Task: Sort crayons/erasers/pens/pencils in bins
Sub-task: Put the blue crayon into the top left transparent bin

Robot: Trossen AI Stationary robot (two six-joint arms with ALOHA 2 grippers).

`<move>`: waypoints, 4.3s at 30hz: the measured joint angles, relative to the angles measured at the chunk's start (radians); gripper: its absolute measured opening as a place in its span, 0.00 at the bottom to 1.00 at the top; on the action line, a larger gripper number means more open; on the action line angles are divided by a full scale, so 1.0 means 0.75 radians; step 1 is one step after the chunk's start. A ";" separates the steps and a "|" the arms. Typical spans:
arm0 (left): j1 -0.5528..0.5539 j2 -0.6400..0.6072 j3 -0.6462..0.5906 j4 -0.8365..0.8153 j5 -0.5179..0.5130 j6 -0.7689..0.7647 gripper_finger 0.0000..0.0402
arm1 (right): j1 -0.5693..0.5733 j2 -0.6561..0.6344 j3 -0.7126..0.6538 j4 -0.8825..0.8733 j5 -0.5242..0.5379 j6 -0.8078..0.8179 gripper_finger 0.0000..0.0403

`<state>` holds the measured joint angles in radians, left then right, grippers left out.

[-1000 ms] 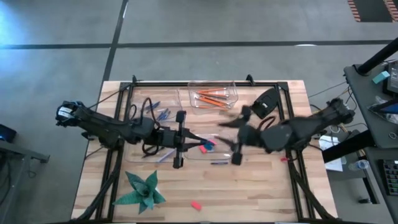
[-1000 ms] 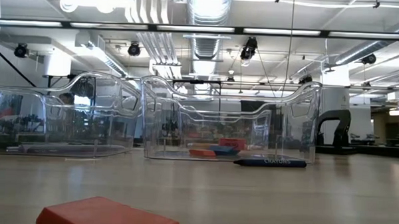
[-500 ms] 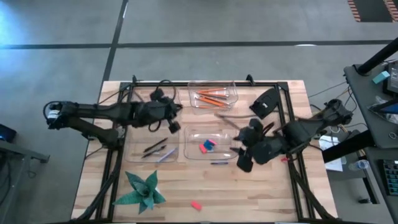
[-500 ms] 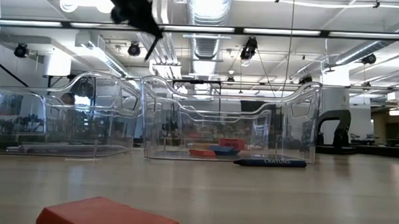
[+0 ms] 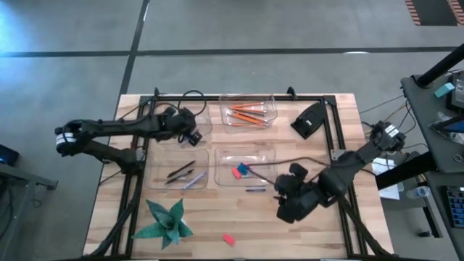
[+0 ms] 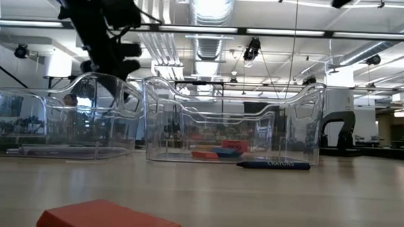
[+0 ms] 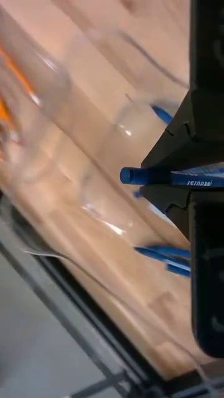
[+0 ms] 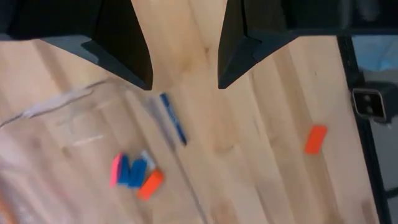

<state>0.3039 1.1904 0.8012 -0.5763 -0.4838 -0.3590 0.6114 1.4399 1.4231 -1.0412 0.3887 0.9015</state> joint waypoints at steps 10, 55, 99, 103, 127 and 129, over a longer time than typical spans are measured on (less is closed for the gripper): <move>0.060 0.000 -0.162 0.029 0.020 -0.073 0.03 | 0.113 0.141 -0.032 0.088 -0.009 0.086 0.42; -0.152 -0.473 0.072 0.563 0.238 -0.314 0.20 | -0.100 0.601 -0.089 0.354 0.283 -0.491 0.42; -0.294 -0.343 0.078 0.688 0.256 -0.317 0.20 | -0.016 0.561 -0.274 0.632 0.315 -0.415 0.42; -0.295 -0.343 0.078 0.693 0.256 -0.318 0.20 | -0.045 0.561 -0.370 0.856 0.307 -0.364 0.42; -0.296 -0.343 0.078 0.707 0.256 -0.320 0.20 | -0.161 0.558 -0.374 0.908 -0.050 -0.327 0.42; -0.296 -0.343 0.078 0.723 0.256 -0.320 0.20 | -0.155 0.560 -0.365 0.908 -0.066 -0.346 0.42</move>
<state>0.0822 0.9329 0.8600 -0.0343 -0.2916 -0.5991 0.4951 1.8598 1.1497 -0.3599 0.3394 0.6421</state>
